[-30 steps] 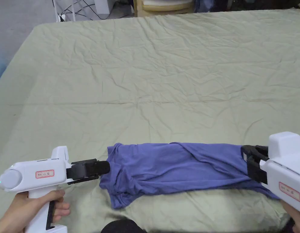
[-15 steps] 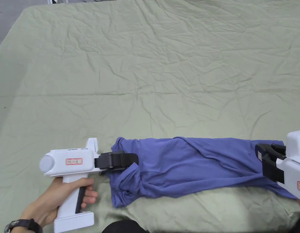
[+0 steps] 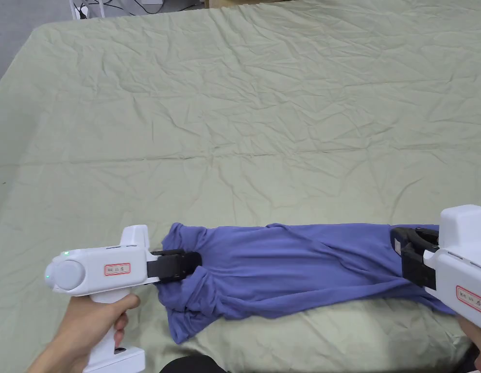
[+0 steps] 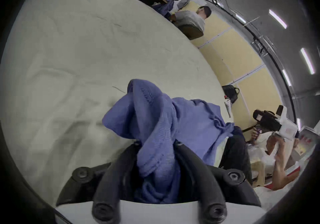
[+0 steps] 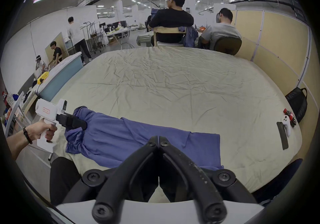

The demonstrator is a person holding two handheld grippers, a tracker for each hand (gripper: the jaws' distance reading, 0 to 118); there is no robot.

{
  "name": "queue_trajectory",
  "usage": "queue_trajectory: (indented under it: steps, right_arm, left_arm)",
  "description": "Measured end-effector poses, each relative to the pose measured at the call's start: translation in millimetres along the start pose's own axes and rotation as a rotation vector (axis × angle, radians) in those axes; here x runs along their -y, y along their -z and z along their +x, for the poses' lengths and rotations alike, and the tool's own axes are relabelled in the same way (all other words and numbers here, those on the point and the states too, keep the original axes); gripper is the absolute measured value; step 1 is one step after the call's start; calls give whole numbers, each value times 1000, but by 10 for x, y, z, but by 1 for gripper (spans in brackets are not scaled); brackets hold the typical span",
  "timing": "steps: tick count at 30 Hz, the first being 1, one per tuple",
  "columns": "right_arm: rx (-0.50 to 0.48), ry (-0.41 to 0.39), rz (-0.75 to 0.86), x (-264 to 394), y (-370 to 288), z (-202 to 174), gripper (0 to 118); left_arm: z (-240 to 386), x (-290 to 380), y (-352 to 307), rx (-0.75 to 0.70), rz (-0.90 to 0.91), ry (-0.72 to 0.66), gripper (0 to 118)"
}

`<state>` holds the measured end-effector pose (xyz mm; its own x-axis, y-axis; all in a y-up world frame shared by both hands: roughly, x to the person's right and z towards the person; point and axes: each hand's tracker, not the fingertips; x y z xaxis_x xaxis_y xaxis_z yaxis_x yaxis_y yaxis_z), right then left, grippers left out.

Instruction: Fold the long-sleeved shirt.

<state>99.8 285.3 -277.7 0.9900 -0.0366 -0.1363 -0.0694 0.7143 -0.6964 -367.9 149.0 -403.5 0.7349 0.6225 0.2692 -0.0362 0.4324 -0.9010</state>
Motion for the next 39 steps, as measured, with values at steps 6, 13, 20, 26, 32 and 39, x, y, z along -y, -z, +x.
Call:
queue_trajectory:
  steps: [6, 13, 20, 26, 32, 39]
  right_arm:
    - [-7, 22, 23, -30, -68, 74, 0]
    - [-14, 82, 37, 26, -85, 252, 0]
    - [-30, 147, 41, 164, -103, 446, 0]
    - [-44, 210, 50, 315, -100, 685, 0]
    - [-39, 266, 72, 389, -136, 932, 0]
    - [-26, 303, 64, 480, -88, 1119, 0]
  left_arm:
    - [-356, -80, -665, -188, 22, -2, 19]
    - [-455, -121, -1054, -351, 4, -73, 19]
    - [445, -245, -758, -303, -38, -42, 19]
    - [1317, -443, 14, -110, -107, 1, 19]
    - [1674, -498, 982, -104, -182, 25, 19]
    - [1903, -469, 1524, -80, -228, 26, 19]
